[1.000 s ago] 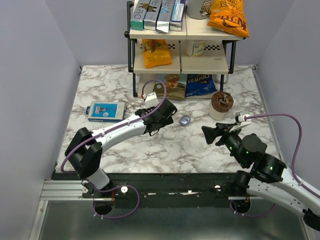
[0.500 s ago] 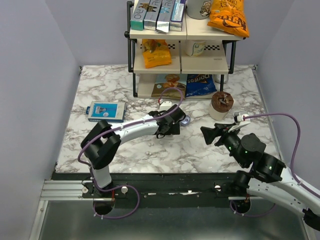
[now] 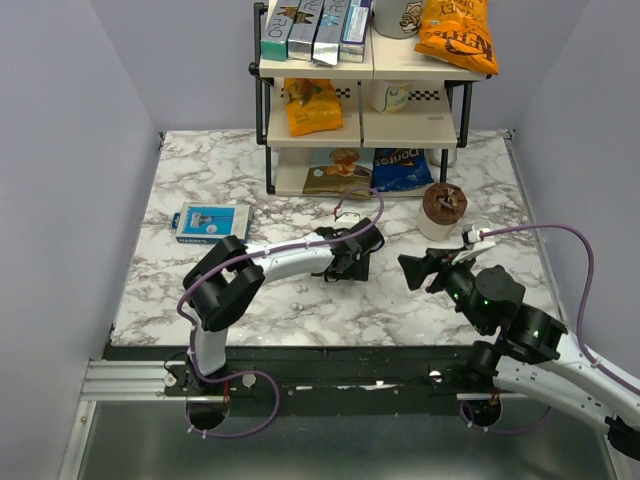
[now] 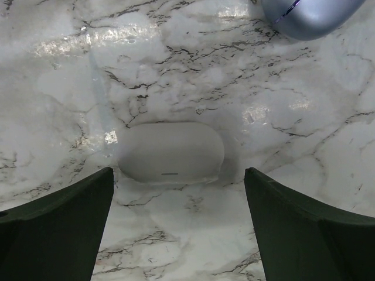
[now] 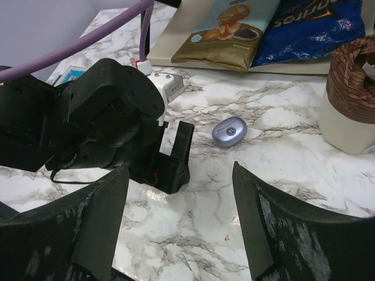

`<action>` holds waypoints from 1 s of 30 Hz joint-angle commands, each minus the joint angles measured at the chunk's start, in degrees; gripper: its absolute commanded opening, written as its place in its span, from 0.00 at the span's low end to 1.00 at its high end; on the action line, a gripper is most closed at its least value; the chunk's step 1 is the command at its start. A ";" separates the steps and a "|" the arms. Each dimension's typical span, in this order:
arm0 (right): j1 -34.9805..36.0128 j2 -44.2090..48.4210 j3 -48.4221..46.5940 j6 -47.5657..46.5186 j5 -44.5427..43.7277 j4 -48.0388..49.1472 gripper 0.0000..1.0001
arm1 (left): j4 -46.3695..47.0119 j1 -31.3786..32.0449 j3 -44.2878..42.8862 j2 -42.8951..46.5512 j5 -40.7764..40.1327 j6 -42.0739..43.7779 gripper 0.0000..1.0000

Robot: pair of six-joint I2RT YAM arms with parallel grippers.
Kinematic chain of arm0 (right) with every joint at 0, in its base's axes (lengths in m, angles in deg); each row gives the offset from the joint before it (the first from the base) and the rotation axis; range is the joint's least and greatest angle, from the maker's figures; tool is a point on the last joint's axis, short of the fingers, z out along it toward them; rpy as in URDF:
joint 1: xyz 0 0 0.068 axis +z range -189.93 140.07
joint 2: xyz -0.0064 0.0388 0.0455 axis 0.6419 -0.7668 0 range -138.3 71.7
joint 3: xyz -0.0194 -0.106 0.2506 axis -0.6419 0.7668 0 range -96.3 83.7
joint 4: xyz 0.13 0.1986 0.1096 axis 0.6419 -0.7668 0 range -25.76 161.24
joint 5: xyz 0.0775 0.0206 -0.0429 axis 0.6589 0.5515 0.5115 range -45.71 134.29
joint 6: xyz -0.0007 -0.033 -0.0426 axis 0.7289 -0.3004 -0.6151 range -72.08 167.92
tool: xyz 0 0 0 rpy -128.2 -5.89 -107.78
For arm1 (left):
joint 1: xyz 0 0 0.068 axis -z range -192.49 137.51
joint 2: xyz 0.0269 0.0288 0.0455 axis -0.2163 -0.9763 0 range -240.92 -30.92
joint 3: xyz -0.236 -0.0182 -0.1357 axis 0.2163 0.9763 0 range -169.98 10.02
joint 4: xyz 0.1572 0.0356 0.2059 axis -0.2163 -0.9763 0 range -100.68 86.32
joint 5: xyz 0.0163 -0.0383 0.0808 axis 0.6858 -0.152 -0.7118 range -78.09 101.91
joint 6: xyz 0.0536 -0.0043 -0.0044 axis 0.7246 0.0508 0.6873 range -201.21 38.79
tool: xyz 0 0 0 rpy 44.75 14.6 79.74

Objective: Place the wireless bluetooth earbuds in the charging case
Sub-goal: Pick up the charging case at the center of the board.

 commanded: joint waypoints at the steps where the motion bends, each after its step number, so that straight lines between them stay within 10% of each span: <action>1: -0.11 0.46 0.92 0.75 0.38 1.02 0.80 | -1.73 0.34 -1.46 -1.48 0.97 -0.97 0.99; 30: -0.02 0.37 1.27 0.48 -0.06 0.84 0.80 | 1.52 -2.12 1.26 -2.80 3.25 -0.62 0.76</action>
